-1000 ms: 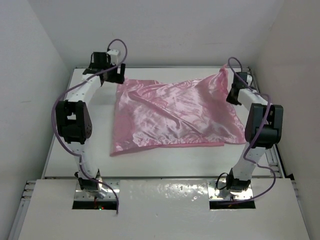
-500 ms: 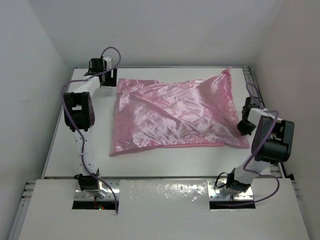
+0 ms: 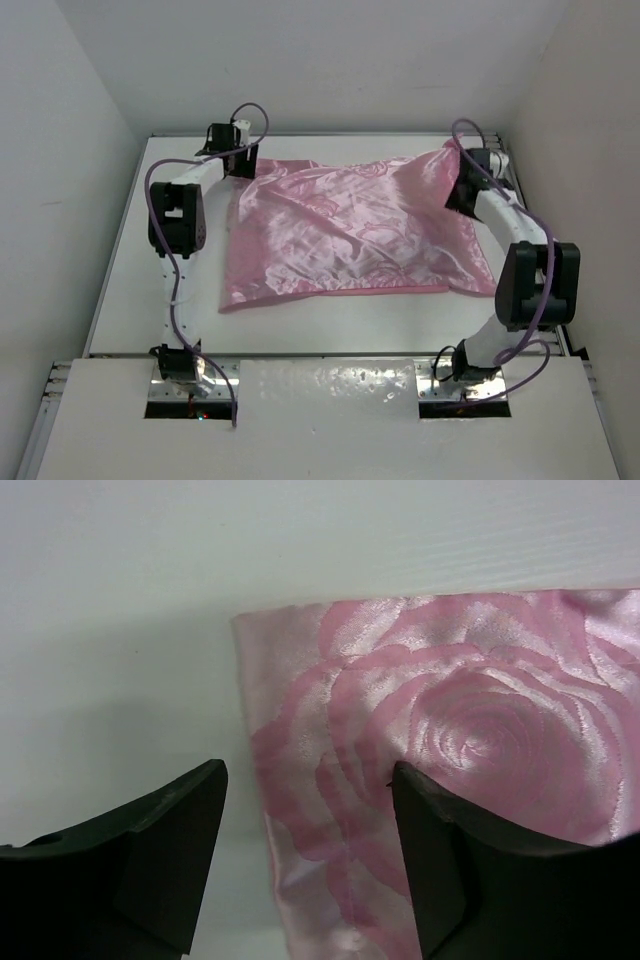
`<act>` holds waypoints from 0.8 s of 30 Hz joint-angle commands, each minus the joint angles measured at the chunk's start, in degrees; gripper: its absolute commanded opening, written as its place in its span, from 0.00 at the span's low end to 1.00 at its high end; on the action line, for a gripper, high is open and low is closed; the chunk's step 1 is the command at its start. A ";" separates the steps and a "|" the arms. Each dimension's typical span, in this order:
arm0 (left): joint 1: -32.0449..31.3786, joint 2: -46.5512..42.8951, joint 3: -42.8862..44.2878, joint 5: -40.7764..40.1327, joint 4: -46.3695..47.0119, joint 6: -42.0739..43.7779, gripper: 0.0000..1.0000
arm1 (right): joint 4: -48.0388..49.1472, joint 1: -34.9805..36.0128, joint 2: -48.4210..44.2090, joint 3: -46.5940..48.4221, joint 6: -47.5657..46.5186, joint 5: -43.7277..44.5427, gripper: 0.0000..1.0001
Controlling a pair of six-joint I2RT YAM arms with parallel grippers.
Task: Put the pillow into the pillowcase
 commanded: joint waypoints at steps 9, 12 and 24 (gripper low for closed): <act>0.70 -0.38 2.70 0.32 1.36 1.76 0.00 | 4.37 -2.99 31.46 47.45 2.67 -5.60 0.80; 0.79 -0.64 2.52 -0.13 0.57 1.85 0.00 | 8.75 -3.78 38.50 53.10 3.11 -7.88 0.81; 1.40 -1.00 2.44 -6.98 0.39 4.13 0.00 | 29.86 -7.99 46.51 50.47 18.63 -8.51 0.08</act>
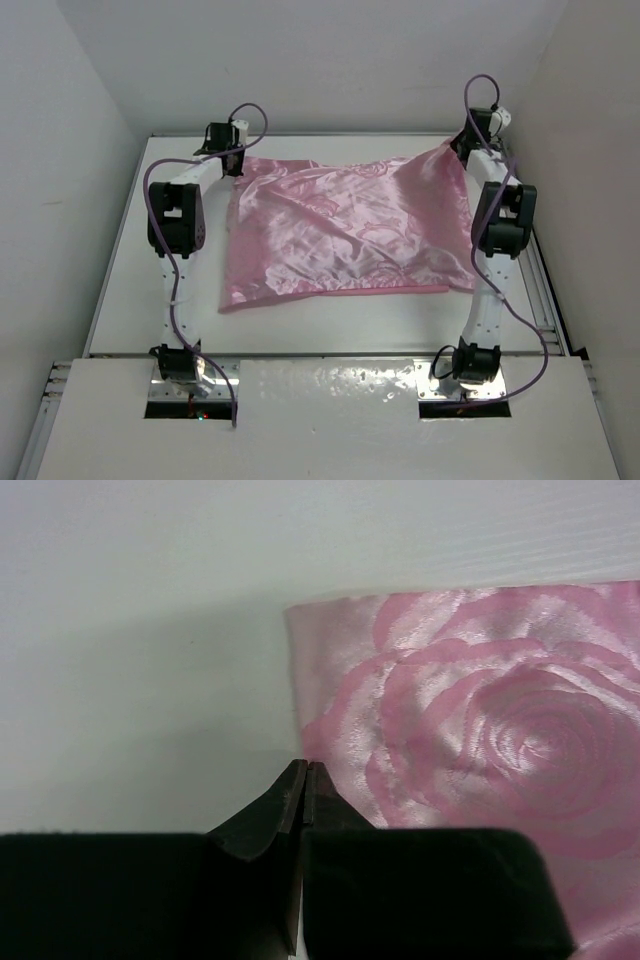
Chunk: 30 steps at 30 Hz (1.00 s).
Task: Put the pillow into the pillowcase
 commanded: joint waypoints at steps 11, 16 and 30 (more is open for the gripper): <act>1.47 0.06 3.66 -5.29 -0.27 1.49 0.00 | 4.58 -7.04 9.65 10.26 11.82 3.43 0.56; 1.56 -0.91 6.13 -5.73 -1.41 1.75 0.00 | 4.67 -8.01 8.33 10.42 9.18 -0.96 0.97; 1.38 -4.43 6.22 0.07 -3.44 2.81 0.72 | -7.64 -5.20 -18.03 -25.41 -0.04 5.28 0.99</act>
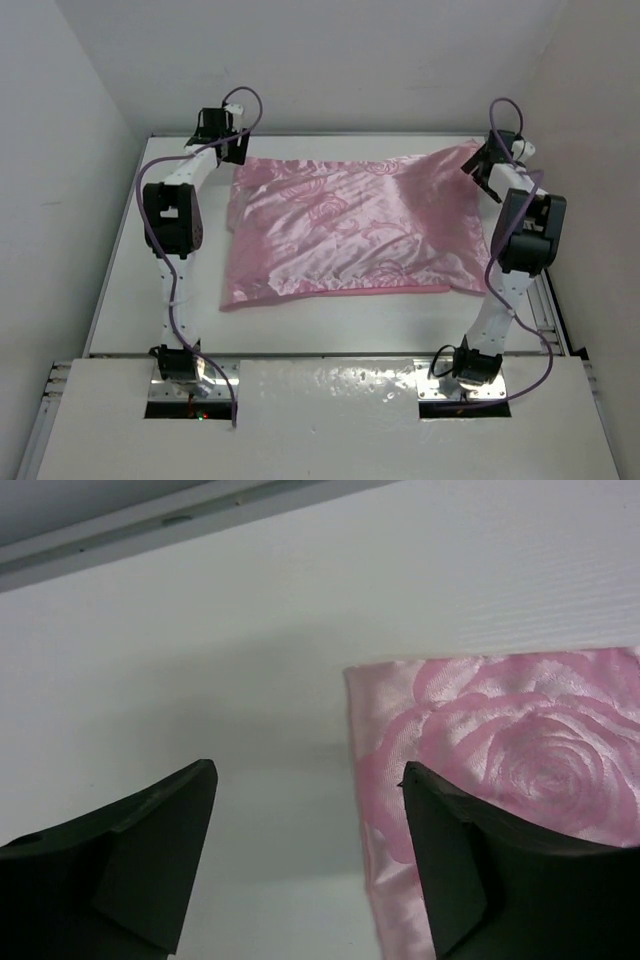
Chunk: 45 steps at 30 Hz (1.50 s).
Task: Put the pillow into the pillowcase
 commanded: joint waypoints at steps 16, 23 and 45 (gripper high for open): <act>-1.27 7.90 3.45 11.70 -1.83 -6.36 0.87 | -4.86 0.75 -33.29 -40.94 4.49 7.10 0.99; -1.45 8.60 2.74 12.76 -1.12 -7.59 0.33 | -12.15 -8.46 -43.84 -51.66 7.48 3.68 0.99; 5.49 5.26 4.49 4.85 4.77 -12.70 0.00 | -12.68 -17.08 -51.23 -62.05 13.45 7.17 0.00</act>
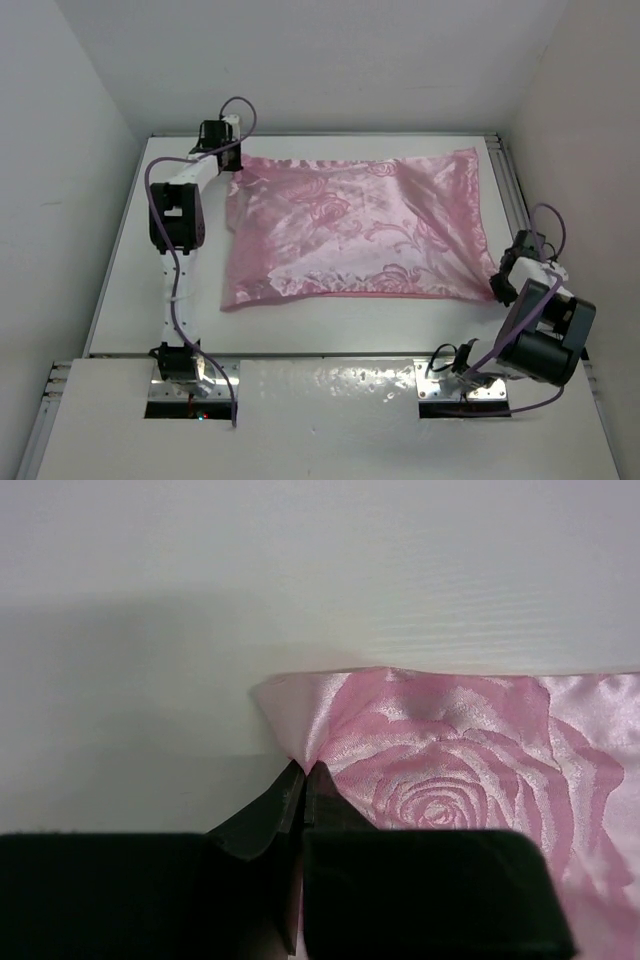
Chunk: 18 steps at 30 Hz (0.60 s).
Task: Put the pillow into the pillowcase
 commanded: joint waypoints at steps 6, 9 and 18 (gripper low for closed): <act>4.74 -2.66 4.35 -5.01 3.70 2.13 0.00 | -0.57 -6.42 -8.65 0.81 -1.22 4.85 0.00; 3.86 -1.87 6.97 -4.93 3.62 3.09 0.00 | -0.21 -6.34 -7.68 2.92 -4.04 2.73 0.00; 2.45 -6.95 5.41 0.79 -0.07 7.92 1.00 | 2.69 -4.06 -2.15 6.96 -11.51 -10.37 0.34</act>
